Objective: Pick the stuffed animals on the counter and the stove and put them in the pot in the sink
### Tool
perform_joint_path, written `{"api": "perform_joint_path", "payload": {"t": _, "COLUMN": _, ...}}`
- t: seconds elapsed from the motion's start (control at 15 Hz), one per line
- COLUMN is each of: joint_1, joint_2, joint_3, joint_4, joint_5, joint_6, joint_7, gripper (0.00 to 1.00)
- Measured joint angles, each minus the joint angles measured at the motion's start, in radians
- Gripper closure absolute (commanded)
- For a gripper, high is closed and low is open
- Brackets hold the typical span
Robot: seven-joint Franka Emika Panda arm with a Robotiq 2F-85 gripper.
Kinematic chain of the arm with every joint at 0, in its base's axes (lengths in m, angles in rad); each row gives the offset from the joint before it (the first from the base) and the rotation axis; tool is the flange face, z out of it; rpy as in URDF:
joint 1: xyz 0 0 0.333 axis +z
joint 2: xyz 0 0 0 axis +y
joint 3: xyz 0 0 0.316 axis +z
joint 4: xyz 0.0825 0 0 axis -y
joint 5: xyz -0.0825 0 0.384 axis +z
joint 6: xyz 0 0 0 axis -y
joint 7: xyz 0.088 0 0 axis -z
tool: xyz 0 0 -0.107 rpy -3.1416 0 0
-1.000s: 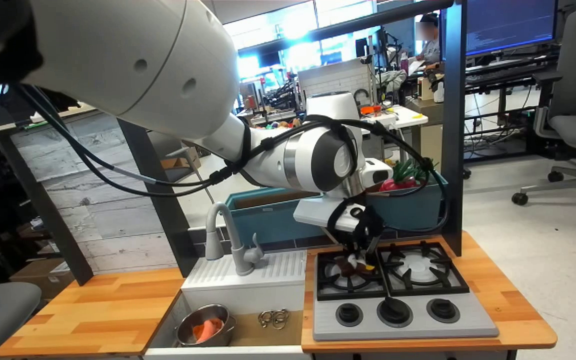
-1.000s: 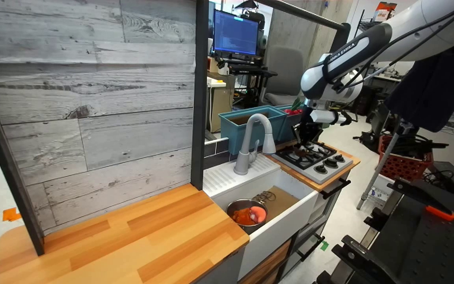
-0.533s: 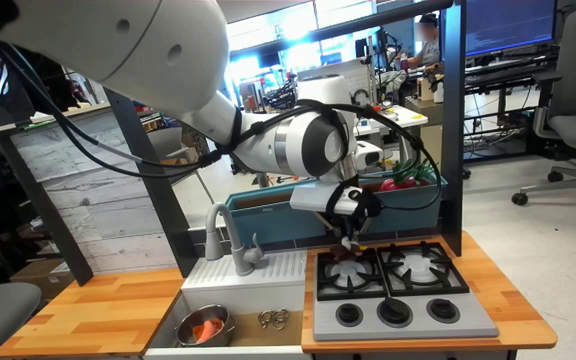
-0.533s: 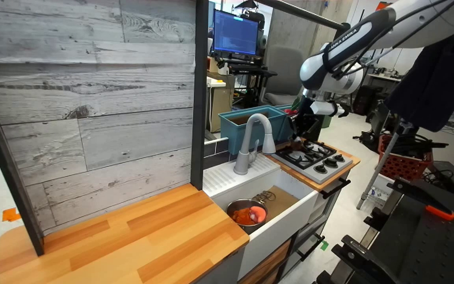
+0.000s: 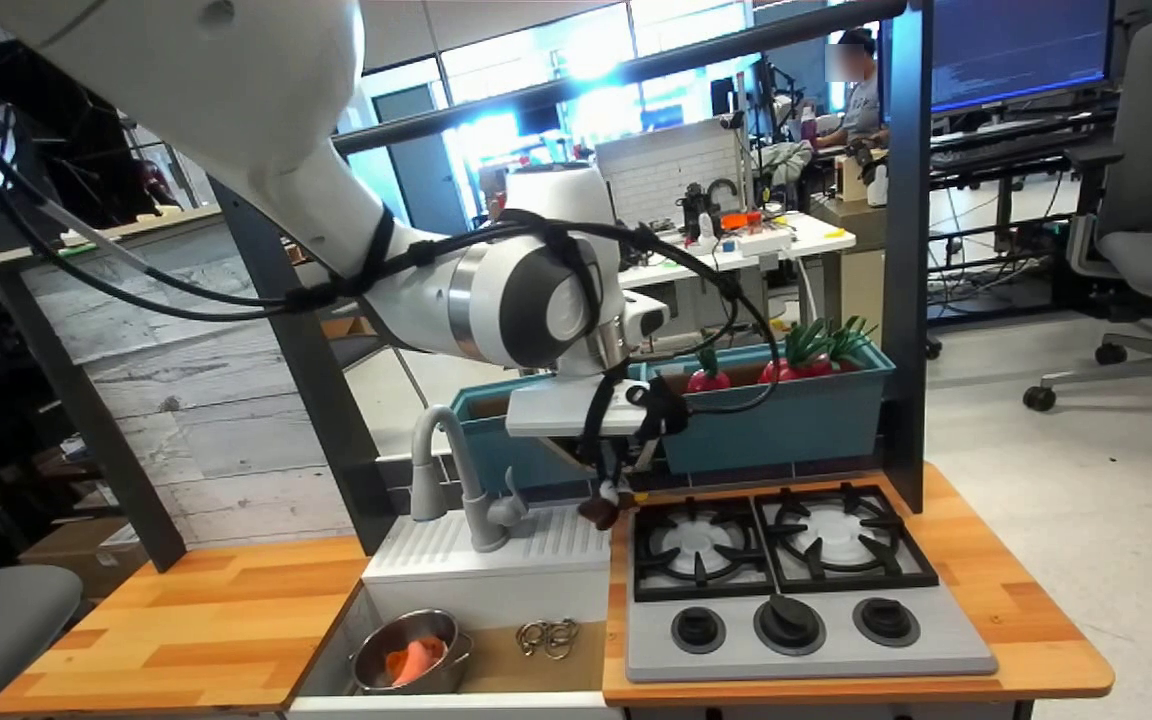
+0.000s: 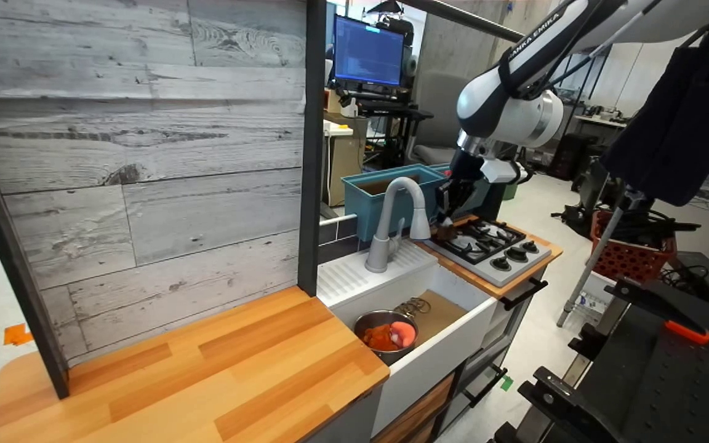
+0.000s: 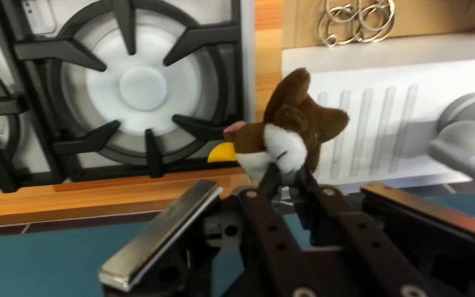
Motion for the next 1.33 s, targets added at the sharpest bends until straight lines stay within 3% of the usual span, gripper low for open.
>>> {"api": "perform_joint_path", "payload": {"t": 0.4, "joint_1": 0.01, "joint_2": -0.137, "joint_3": 0.055, "joint_4": -0.28, "joint_5": -0.023, "joint_6": 0.083, "joint_7": -0.121, "gripper": 0.97}}
{"api": "perform_joint_path", "payload": {"t": 0.73, "joint_1": 0.037, "joint_2": -0.208, "joint_3": 0.056, "joint_4": -0.48, "joint_5": -0.125, "joint_6": 0.167, "joint_7": -0.139, "gripper": 0.97}}
{"api": "perform_joint_path", "payload": {"t": 1.07, "joint_1": 0.1, "joint_2": -0.208, "joint_3": 0.038, "joint_4": -0.653, "joint_5": -0.249, "joint_6": 0.493, "joint_7": -0.141, "gripper": 0.97}}
{"api": "perform_joint_path", "payload": {"t": 1.33, "joint_1": 0.206, "joint_2": -0.186, "joint_3": -0.037, "joint_4": -0.774, "joint_5": -0.346, "joint_6": 0.762, "joint_7": -0.116, "gripper": 0.97}}
